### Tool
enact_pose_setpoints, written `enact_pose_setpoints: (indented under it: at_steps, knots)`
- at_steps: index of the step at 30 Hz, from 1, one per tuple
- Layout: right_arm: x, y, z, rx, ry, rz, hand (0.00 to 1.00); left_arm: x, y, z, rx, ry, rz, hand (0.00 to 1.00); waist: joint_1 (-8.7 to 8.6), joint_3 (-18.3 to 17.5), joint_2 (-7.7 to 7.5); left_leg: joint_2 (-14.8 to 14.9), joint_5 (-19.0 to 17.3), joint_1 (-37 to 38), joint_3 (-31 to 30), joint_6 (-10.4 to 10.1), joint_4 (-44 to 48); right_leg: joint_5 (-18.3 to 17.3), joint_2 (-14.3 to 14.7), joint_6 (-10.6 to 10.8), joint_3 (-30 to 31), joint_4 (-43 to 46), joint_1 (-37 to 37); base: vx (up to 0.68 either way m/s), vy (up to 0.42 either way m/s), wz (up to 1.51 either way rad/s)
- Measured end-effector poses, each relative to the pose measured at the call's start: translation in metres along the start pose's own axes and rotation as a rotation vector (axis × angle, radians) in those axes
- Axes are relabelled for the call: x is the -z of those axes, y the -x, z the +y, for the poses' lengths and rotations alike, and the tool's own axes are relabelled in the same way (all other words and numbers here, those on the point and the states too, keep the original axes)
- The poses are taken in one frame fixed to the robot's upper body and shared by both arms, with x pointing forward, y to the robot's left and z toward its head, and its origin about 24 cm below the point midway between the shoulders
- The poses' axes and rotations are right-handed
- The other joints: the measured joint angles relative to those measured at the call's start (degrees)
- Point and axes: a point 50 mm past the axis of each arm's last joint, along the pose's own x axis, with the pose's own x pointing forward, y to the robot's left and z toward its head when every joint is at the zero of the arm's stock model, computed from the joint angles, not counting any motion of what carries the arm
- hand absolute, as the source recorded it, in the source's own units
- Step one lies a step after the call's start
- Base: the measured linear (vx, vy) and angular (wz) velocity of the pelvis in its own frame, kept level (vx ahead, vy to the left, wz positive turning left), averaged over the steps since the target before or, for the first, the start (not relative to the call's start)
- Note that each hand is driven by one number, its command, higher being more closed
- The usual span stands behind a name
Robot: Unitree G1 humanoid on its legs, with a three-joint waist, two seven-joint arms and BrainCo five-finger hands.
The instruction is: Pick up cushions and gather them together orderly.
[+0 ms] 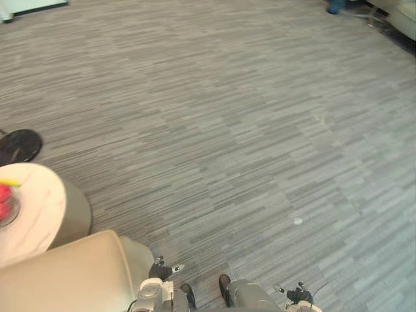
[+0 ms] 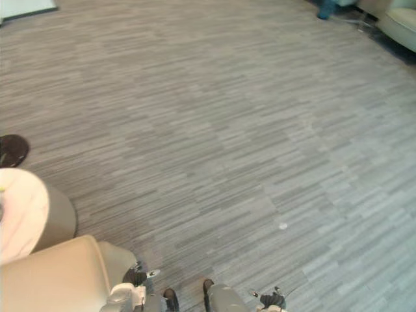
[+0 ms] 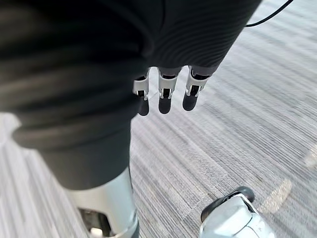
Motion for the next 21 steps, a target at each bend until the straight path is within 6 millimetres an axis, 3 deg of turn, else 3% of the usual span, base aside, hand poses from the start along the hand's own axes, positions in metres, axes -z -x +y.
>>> enact_pose_setpoints:
  at_steps: [1, 3, 4, 5, 6, 7, 8, 9, 10, 12, 14, 15, 18, 21]
  knots:
    - [0.0, 0.0, 0.0, -0.001, 0.001, -0.001, 0.0, -0.001, 0.0, 0.002, -0.003, 0.005, -0.001, 0.0, -0.23, -0.1, -0.17, 0.15, -0.13, 0.55, 1.15, -0.24, -0.62, 0.63, -1.25, -1.35, -4.07, -1.58, 0.0, 0.15, -0.11, -0.66]
    - [-0.008, -0.002, 0.0, -0.004, 0.006, -0.018, 0.0, 0.0, -0.001, 0.004, -0.007, -0.003, 0.005, 0.0, -0.27, 0.03, 0.22, 0.78, 0.29, 2.09, 3.24, -1.5, -3.62, 2.45, 0.56, -4.71, -5.88, -4.95, -0.05, 0.17, -0.154, -0.89]
    - [-0.013, -0.004, 0.0, -0.005, 0.012, -0.03, 0.0, 0.0, -0.001, 0.002, 0.001, -0.014, 0.009, 0.0, -0.39, 0.53, 1.33, 1.29, 0.7, 2.84, 4.08, -2.19, -5.19, 3.52, 1.82, -4.32, -5.15, -6.22, -0.04, 0.14, -0.134, -1.07]
    - [-0.021, -0.006, 0.001, -0.008, 0.016, -0.044, 0.0, 0.0, -0.001, -0.002, 0.013, -0.018, 0.017, 0.0, -0.4, 1.3, 2.82, 2.26, 1.16, 4.02, 5.68, -2.88, -7.15, 4.79, 2.81, -2.56, -5.68, -5.74, -0.45, 0.12, -0.119, -1.19]
    - [-0.034, -0.011, -0.003, 0.0, 0.033, -0.07, 0.0, -0.003, -0.002, -0.006, 0.021, -0.02, 0.015, 0.0, -0.4, 2.5, 4.55, 3.47, 1.76, 6.01, 7.61, -3.51, -8.96, 4.57, 2.85, 0.89, -9.21, -0.02, -4.31, 0.1, -0.128, -1.21]
    - [-0.038, -0.012, -0.003, 0.0, 0.041, -0.082, 0.0, -0.003, -0.002, -0.007, 0.029, -0.032, 0.017, 0.0, -0.79, 2.96, 4.89, 3.69, 1.76, 7.13, 8.2, -3.55, -9.43, 2.92, 1.08, -1.16, -13.66, 1.66, -5.84, 0.08, -0.115, -0.89]
    - [-0.036, -0.011, -0.002, -0.005, 0.046, -0.077, 0.0, -0.001, -0.002, -0.004, 0.024, -0.052, 0.025, 0.0, -1.26, 2.6, 4.15, 3.07, 1.73, 7.58, 8.38, -3.61, -9.34, 3.87, -1.02, -2.07, -15.34, -0.84, -6.18, 0.14, -0.155, -0.45]
    - [-0.029, -0.01, -0.002, -0.003, 0.044, -0.06, 0.0, -0.002, -0.003, 0.003, 0.01, -0.067, 0.022, 0.0, -1.67, 2.34, 3.24, 2.32, 1.21, 8.96, 8.44, -5.06, -9.39, 4.46, -2.37, -5.7, -15.2, -1.54, -6.29, 0.23, -0.239, -0.21]
    - [-0.028, -0.01, -0.005, 0.003, 0.038, -0.056, 0.0, -0.005, -0.004, 0.002, 0.014, -0.066, 0.014, 0.0, -2.35, 2.23, 3.66, 3.28, 1.05, 9.0, 8.42, -5.68, -7.52, 3.03, -1.8, -6.04, -14.89, -0.75, -6.04, 0.3, -0.338, -0.27]
    - [-0.023, -0.009, -0.007, 0.013, 0.015, -0.042, 0.0, -0.006, -0.003, -0.002, 0.021, -0.055, 0.002, 0.0, -2.47, 2.26, 3.79, 7.94, 0.78, 5.28, 6.67, -6.09, 7.15, 1.46, -0.21, -6.29, -13.46, -2.16, -3.36, 0.26, -0.311, -0.36]
    - [-0.015, -0.007, -0.01, 0.021, -0.006, -0.025, 0.0, 0.001, 0.0, -0.008, 0.028, -0.01, 0.01, 0.0, -2.28, 2.39, 4.99, 14.59, 1.76, 0.06, 1.77, -3.51, 27.84, 0.42, 3.06, -8.19, -11.86, -4.36, 2.22, 0.3, -0.224, -0.56]
    - [-0.013, -0.005, -0.011, 0.026, -0.031, -0.022, 0.0, 0.001, 0.002, -0.009, 0.028, 0.005, 0.0, 0.0, -2.12, 2.46, 4.92, 15.93, 1.64, -1.66, -0.35, -3.69, 34.33, -0.55, 3.89, -9.17, -10.88, -4.31, 4.21, 0.24, -0.097, -0.72]
    - [-0.011, -0.004, -0.007, 0.02, -0.077, -0.018, 0.0, -0.007, 0.001, -0.011, 0.031, 0.015, -0.029, 0.0, -1.02, 2.55, 3.74, 14.84, -0.01, -8.16, -2.6, -5.24, 39.61, -2.46, 4.44, -10.46, -5.21, -5.56, 8.91, 0.3, -0.051, -0.86]
    - [-0.013, -0.004, -0.006, 0.029, -0.105, -0.018, 0.0, -0.015, 0.001, -0.016, 0.038, 0.024, -0.062, 0.0, 0.55, 2.52, 3.86, 10.21, -1.65, -12.7, -3.38, -4.19, 28.55, -2.38, 3.97, -10.28, 0.54, -8.62, 13.58, 0.35, 0.06, -1.0]
